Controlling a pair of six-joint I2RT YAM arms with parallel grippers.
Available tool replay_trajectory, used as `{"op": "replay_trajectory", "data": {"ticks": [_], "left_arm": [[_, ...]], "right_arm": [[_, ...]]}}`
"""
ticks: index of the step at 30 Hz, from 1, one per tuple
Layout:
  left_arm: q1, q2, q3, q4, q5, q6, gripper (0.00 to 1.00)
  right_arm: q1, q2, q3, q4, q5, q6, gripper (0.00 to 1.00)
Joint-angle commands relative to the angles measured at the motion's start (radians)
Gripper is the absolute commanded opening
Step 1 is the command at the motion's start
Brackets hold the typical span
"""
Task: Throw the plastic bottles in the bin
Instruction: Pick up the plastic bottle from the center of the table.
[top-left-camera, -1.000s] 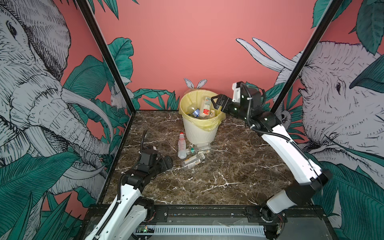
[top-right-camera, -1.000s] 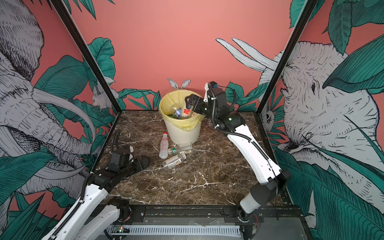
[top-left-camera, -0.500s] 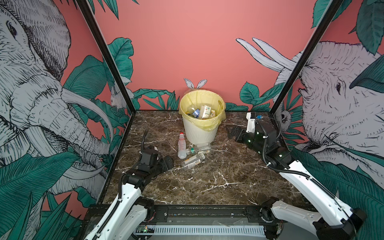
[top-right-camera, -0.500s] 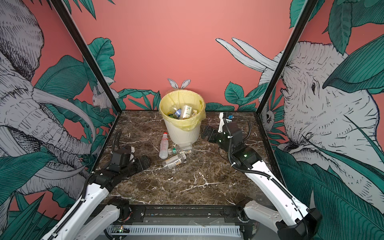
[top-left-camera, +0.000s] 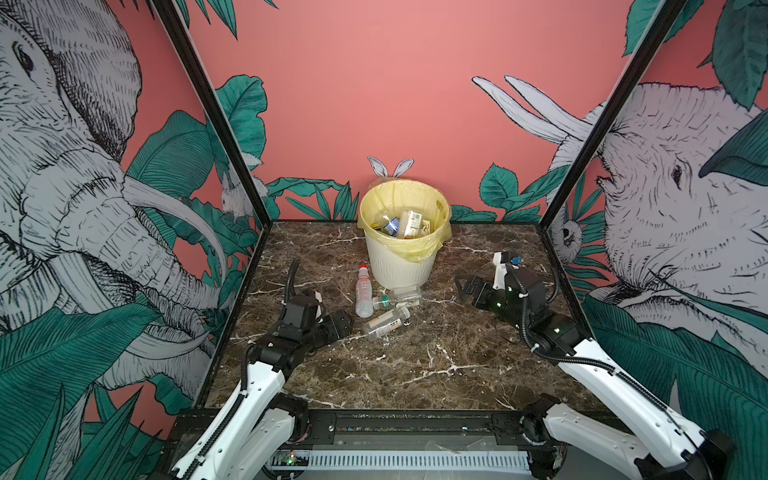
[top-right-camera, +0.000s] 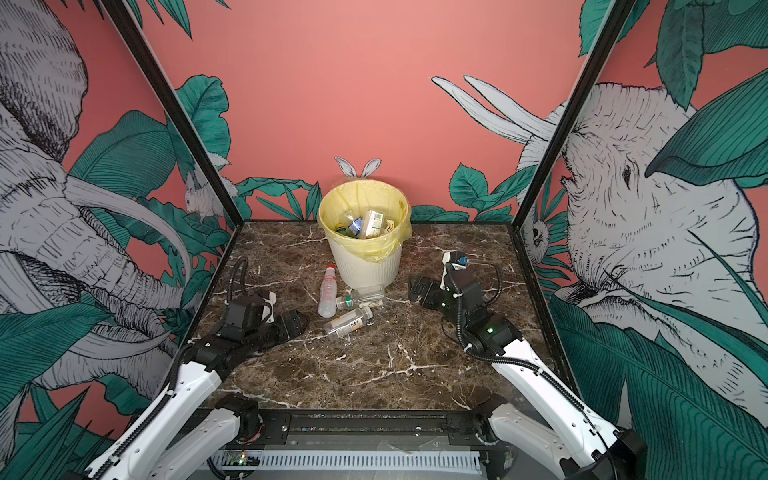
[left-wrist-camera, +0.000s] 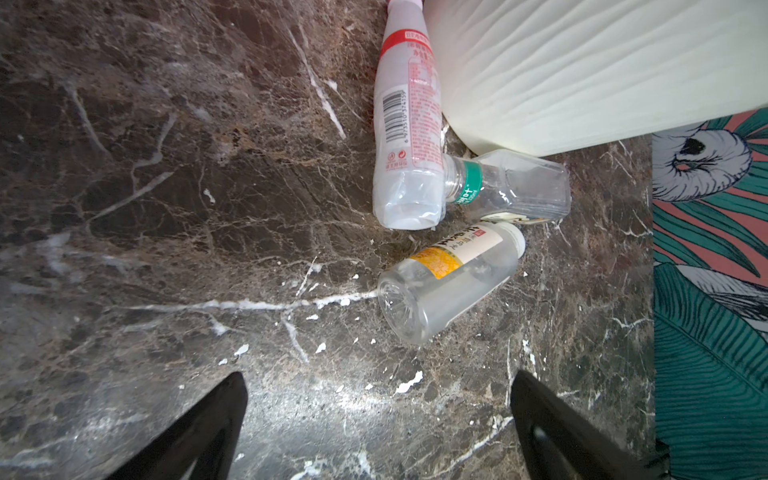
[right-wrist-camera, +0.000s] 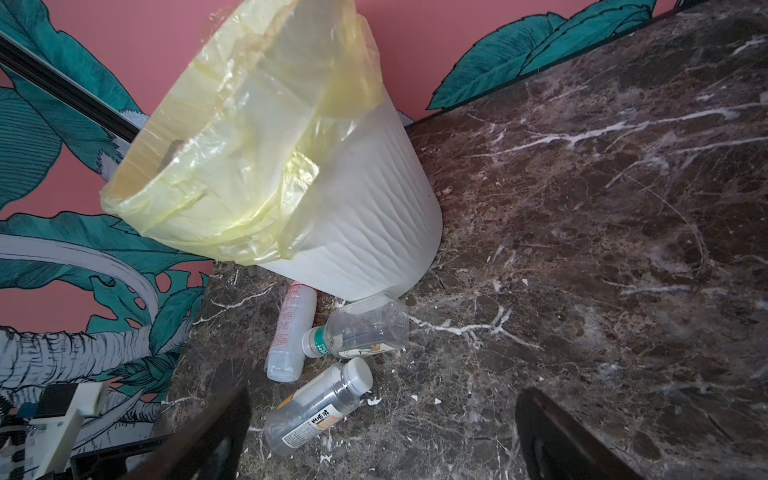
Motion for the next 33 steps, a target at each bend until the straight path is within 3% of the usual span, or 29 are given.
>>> {"op": "replay_trajectory", "data": {"ticks": [1, 13, 26, 33], "left_arm": [[0.005, 0.005, 0.008, 0.015, 0.031, 0.033, 0.99], [-0.008, 0.060, 0.048, 0.020, 0.115, 0.128, 0.99], [-0.140, 0.187, 0.138, 0.021, 0.048, 0.241, 0.99], [-0.158, 0.232, 0.132, 0.103, 0.046, 0.278, 0.97]], "right_arm": [[-0.005, 0.003, -0.035, 0.013, 0.010, 0.048, 0.99], [-0.006, 0.040, -0.077, 0.035, -0.009, 0.081, 0.99], [-0.006, 0.072, -0.084, 0.065, -0.032, 0.092, 0.99], [-0.006, 0.064, -0.102, 0.072, -0.030, 0.098, 0.99]]}}
